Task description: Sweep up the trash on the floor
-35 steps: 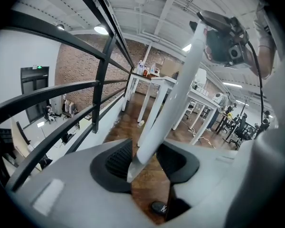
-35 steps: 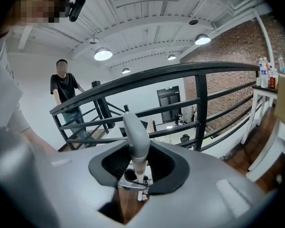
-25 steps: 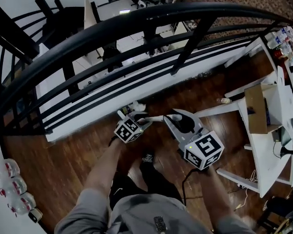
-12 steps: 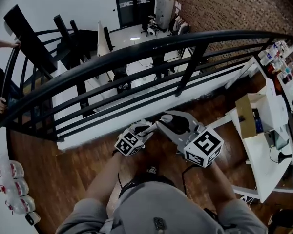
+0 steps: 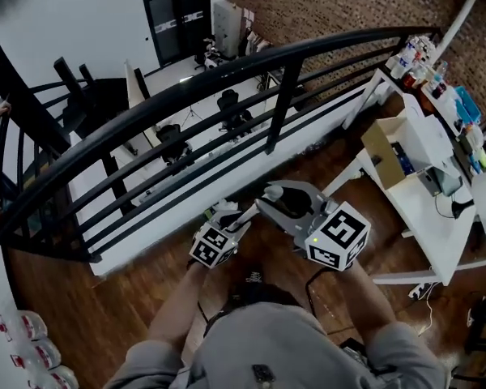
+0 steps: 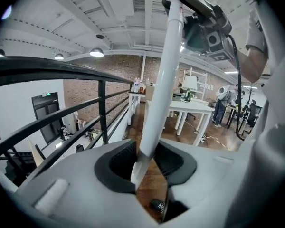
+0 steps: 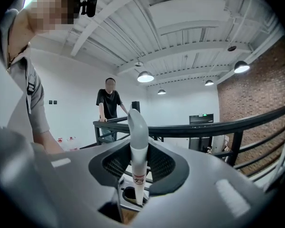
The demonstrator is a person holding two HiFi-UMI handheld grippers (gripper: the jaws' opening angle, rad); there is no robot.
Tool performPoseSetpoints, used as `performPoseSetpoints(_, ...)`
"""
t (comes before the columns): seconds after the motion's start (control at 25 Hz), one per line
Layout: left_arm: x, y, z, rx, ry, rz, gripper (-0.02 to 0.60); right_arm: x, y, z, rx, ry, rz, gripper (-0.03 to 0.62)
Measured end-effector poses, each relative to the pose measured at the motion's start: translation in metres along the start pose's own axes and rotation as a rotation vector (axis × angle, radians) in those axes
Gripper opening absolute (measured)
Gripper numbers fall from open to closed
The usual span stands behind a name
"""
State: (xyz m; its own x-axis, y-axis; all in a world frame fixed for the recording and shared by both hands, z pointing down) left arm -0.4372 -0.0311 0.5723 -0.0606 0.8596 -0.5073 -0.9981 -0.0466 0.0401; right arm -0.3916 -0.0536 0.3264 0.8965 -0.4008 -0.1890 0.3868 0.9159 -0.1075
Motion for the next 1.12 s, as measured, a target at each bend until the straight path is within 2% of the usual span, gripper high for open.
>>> performPoseSetpoints(0.28,-0.042,-0.092,-0.015,-0.073,-0.008,0.212,0.110,0.090,0.006,0.020,-0.050,0.010,0.231,0.100)
performPoseSetpoints(0.6,-0.116,-0.246,-0.049,-0.174,0.010,0.420,0.109,0.253,0.007,0.052,-0.076,-0.024,0.450,0.101)
performPoseSetpoints(0.92,-0.215,-0.407,-0.065,-0.214,0.082,0.479,0.110,0.437,-0.014,0.116,-0.139,-0.038,0.513,0.100)
performPoseSetpoints(1.12,-0.276,-0.480,-0.057,-0.217,0.142,0.501,0.110,0.527,-0.042,0.168,-0.221,-0.022,0.523,0.100)
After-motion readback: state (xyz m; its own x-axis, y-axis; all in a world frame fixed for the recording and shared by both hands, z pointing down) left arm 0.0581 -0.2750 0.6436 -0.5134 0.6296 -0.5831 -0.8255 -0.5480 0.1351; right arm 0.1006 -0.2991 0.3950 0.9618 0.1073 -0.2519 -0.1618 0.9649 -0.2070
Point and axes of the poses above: the fingertips, and each gripper's own axes: x backward along the fingers, y to its left, z out of its underside, the point moved 3 cm from there along x, backward along the fingers, and after that the axes turned 9 degrees about -z, right-handed, at the moved point
